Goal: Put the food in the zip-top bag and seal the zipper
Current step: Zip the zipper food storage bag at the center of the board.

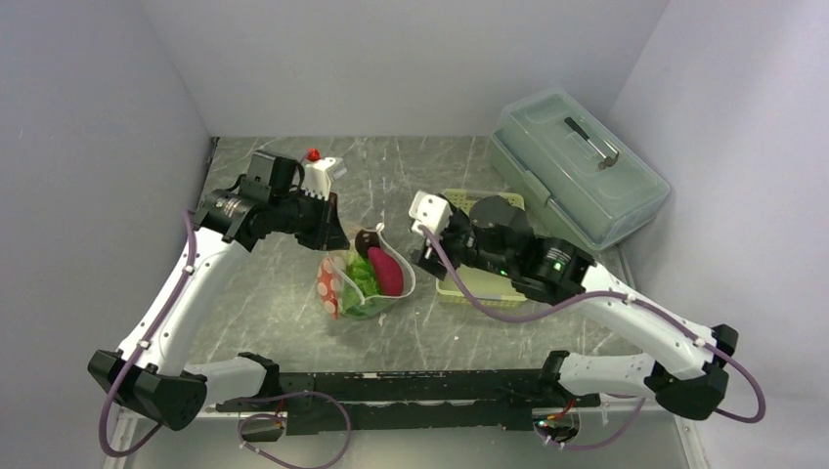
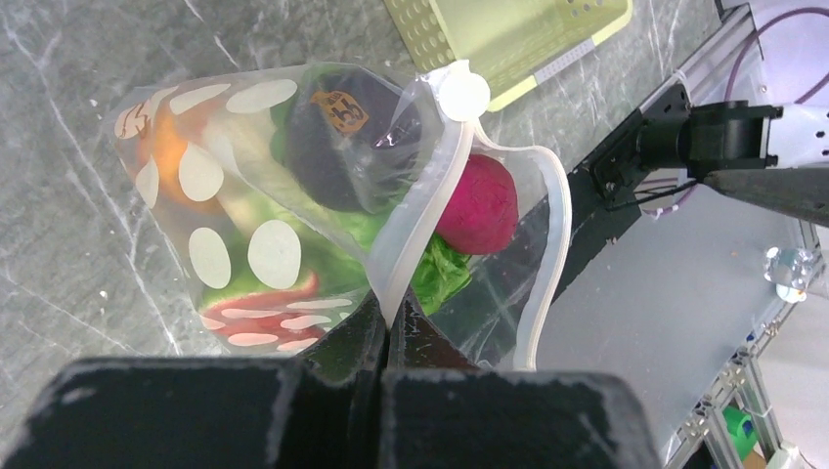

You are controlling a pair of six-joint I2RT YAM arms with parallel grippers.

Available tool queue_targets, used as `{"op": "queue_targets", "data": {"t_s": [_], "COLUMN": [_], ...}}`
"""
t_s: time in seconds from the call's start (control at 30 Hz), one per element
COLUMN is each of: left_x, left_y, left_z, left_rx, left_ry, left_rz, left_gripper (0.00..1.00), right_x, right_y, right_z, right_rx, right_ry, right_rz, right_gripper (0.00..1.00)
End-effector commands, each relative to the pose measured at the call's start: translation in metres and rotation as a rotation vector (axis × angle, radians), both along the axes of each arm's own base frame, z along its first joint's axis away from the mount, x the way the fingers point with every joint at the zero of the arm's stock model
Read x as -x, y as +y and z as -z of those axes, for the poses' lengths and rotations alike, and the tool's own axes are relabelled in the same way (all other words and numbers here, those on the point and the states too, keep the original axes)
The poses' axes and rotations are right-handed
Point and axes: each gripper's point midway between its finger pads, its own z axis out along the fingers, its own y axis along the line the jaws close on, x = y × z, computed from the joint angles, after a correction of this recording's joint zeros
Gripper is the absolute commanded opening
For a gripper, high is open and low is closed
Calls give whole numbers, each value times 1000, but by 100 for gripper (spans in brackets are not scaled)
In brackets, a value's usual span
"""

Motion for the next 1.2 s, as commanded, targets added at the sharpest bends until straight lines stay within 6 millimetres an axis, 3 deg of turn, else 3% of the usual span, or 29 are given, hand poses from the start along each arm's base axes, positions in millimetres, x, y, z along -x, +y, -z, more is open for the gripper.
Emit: {"op": "queue_targets", "data": {"t_s": [0.0, 0.17, 0.27, 0.6, 0.83, 1.17], "left_x": [10, 24, 34, 79, 104, 116], "left_y": [-13, -21, -26, -45, -54, -59], "left_z": [-25, -29, -29, -28, -27, -22], "left_rx": [58, 82, 80, 71, 78, 61], "left_ry": [-61, -63, -62, -97, -107, -100], "left_rz": [102, 170, 207, 388, 491, 541], "left_gripper": [0, 0, 0, 0, 0, 0], "right_x": [28, 39, 39, 58, 75, 98], "right_y": [3, -7, -11, -17, -11, 7], "right_z": [-11, 0, -4, 4, 8, 18], "right_rx": [-7, 76, 109, 208, 205, 189], "right_ry": [-121, -217, -268, -301, -321, -242], "right_rz": [-222, -332, -349, -514, -641, -783], "right_gripper": [68, 69, 69, 68, 63, 58]}}
